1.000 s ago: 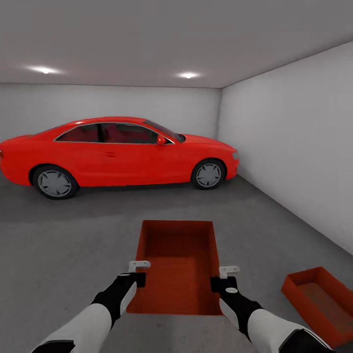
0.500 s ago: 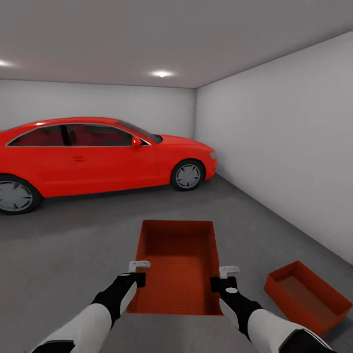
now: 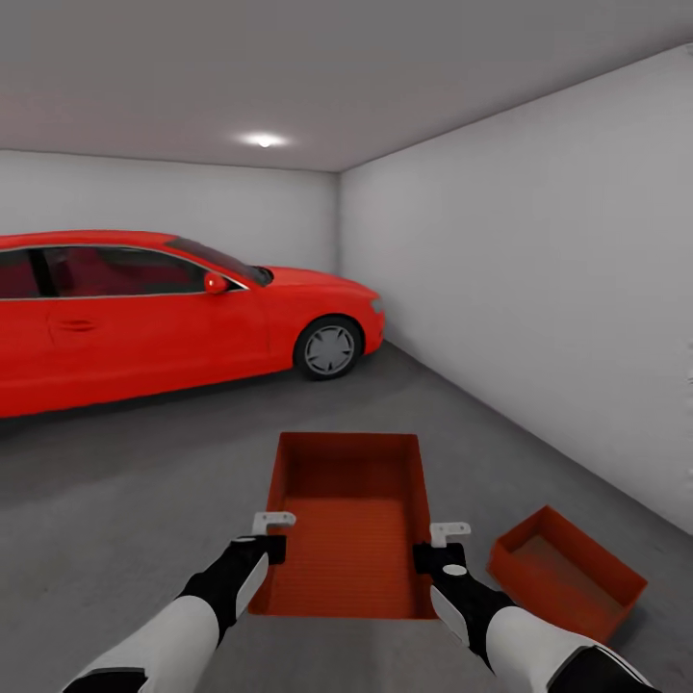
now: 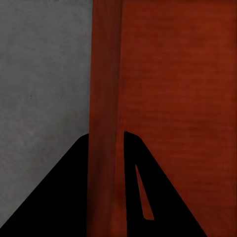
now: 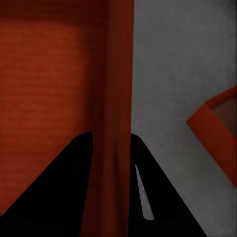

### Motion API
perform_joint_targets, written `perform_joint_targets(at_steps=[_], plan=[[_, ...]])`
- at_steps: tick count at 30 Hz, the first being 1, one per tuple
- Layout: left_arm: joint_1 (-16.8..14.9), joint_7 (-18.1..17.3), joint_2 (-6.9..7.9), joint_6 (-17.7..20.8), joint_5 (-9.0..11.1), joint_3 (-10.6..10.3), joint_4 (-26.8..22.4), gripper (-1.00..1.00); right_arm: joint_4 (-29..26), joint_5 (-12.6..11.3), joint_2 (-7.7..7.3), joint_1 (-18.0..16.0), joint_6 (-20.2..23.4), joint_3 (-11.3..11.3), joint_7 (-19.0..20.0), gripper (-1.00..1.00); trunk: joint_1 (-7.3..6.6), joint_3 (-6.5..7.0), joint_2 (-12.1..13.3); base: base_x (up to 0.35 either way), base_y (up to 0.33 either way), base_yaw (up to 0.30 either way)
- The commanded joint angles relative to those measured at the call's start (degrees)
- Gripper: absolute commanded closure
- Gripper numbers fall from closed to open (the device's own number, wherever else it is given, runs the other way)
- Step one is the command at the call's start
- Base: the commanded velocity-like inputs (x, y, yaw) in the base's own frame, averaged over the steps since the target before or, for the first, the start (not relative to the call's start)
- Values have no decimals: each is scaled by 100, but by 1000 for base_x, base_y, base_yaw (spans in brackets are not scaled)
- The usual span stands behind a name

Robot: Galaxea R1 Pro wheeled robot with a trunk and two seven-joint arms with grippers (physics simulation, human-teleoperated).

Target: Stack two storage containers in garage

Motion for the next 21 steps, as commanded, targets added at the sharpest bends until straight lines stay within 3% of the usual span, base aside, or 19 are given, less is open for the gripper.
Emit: perform_joint_targets(at_steps=[1, 21], plan=[[-5, 20, 2, 47, -115, 130, -323, 100, 44, -89, -3, -5, -31, 47, -8, 100, 6, -11, -10, 321, 0, -266], [-5, 20, 2, 47, -110, 130, -324, 100, 49, -89, -3, -5, -31, 47, -8, 100, 6, -11, -10, 322, 0, -266]])
